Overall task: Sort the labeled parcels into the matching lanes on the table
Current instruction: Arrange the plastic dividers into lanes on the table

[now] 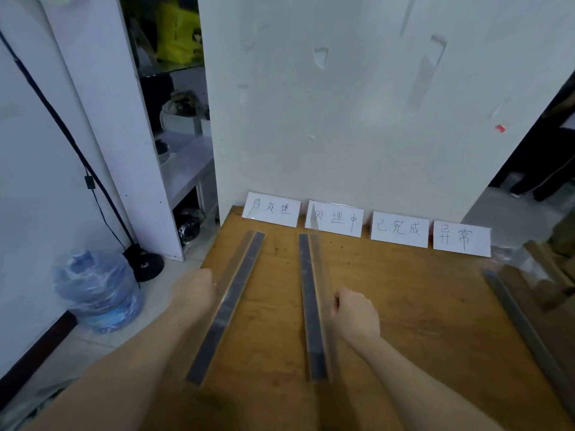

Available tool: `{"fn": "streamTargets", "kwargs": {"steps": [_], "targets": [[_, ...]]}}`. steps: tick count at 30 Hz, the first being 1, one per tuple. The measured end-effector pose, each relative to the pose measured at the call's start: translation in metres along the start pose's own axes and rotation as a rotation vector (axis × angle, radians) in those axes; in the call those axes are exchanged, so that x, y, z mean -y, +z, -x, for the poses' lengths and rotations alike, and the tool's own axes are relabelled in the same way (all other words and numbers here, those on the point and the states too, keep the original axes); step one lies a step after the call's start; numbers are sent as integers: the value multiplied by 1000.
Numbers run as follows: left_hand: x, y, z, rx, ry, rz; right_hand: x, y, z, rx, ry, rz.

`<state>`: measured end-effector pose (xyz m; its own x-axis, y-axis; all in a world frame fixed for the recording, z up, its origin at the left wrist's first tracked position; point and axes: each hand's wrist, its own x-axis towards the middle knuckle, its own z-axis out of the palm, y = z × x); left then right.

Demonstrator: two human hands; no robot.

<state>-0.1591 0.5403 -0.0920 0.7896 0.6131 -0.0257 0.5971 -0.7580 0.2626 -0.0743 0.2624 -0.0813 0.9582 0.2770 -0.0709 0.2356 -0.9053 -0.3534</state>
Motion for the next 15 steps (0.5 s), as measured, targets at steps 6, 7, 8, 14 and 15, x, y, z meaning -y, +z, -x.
{"fn": "streamTargets", "kwargs": {"steps": [6, 7, 8, 14, 15], "targets": [[36, -2, -31, 97, 66, -19, 30, 17, 6, -3, 45, 13], [40, -1, -34, 91, 66, -21, 34, 19, 7, -2, 55, 11], [42, -1, -35, 89, 66, -18, 36, 19, 8, 2, 62, 9], [49, -1, -43, 106, 79, -25, 45, 26, 10, 14, 107, 51], [50, 0, -44, 109, 78, -21, 45, 27, 11, 24, 106, 51]]}}
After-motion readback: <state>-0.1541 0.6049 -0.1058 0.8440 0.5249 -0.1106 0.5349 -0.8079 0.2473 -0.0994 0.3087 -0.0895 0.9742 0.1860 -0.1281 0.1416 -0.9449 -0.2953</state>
